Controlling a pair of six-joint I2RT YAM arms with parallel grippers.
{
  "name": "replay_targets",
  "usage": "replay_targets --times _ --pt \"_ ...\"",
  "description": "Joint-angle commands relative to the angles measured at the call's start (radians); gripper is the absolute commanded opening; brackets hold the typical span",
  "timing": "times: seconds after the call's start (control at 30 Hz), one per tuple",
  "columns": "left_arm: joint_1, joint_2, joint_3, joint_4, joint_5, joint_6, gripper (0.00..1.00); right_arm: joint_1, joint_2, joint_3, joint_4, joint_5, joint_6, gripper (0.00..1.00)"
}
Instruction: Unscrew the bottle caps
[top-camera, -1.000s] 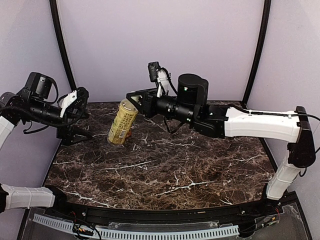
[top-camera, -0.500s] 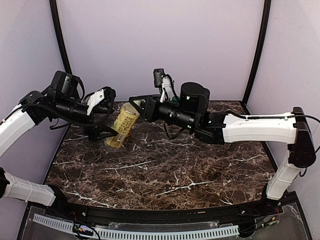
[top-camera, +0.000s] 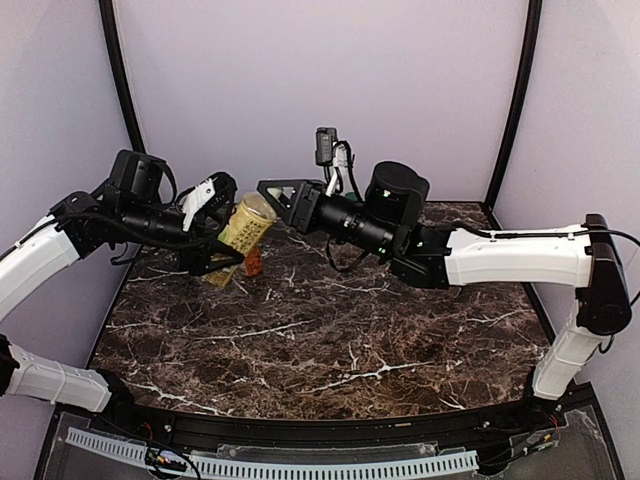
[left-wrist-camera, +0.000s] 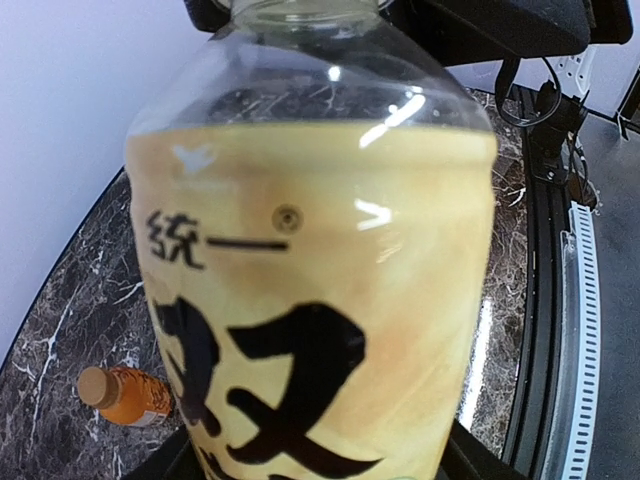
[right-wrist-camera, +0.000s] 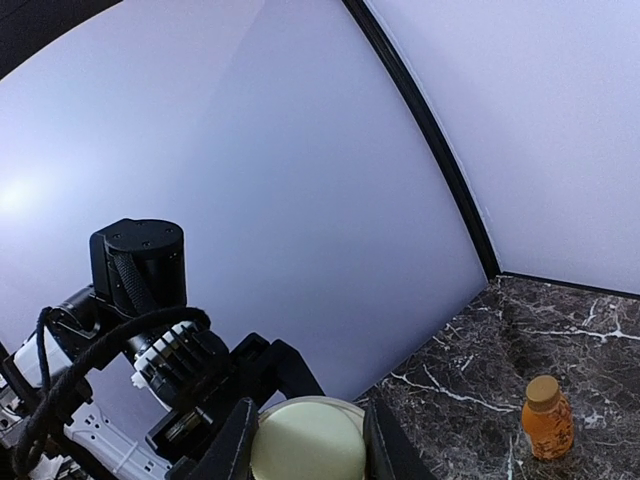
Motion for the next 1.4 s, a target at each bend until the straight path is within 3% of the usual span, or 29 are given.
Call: replay_targets --times 0.0,0.17,0.23,0.3,0.37,0.53,0.73,0.9,0.97,1.07,1.37 --pt "-0.006 0.0 -0.016 0.041 0.027 -0.027 0.6 -0.008 0.01 -0.013 0.067 -0.027 0.029 0.0" --pt "-0.006 0.002 -0.013 0.044 0.021 -0.024 0.49 -0.016 0.013 -0.014 0.059 -0.049 0.051 0.0" --pt "-0.006 0.001 -0.005 0.041 0.002 -0.011 0.46 -0.026 0.005 -0.012 0.03 -0.068 0.051 0.37" --pt "-0.006 -0.001 0.006 0.028 -0.039 0.025 0.46 -0.042 -0.022 -0.006 -0.045 -0.083 0.045 0.66" --pt "-0.008 -0.005 0.015 0.007 -0.102 0.103 0.45 -0.058 -0.064 0.017 -0.166 -0.086 0.025 0.76" --pt "-0.049 -0.03 -0.003 0.08 -0.459 0.389 0.44 -0.068 -0.112 0.16 -0.591 -0.046 0.008 0.75" --pt "-0.135 -0.042 -0.061 0.295 -0.75 0.636 0.42 -0.071 -0.116 0.171 -0.687 -0.096 0.112 0.72" --pt "-0.184 -0.057 -0.121 0.408 -0.806 0.756 0.42 -0.095 -0.081 0.207 -0.709 -0.188 0.165 0.74" --pt "-0.197 -0.064 -0.139 0.43 -0.821 0.777 0.42 -0.097 -0.076 0.218 -0.708 -0.206 0.165 0.68" --pt "-0.204 -0.072 -0.148 0.435 -0.818 0.772 0.42 -0.098 -0.073 0.216 -0.699 -0.204 0.162 0.5" --pt "-0.213 -0.074 -0.156 0.436 -0.812 0.779 0.42 -0.107 -0.055 0.191 -0.629 -0.249 0.174 0.43"
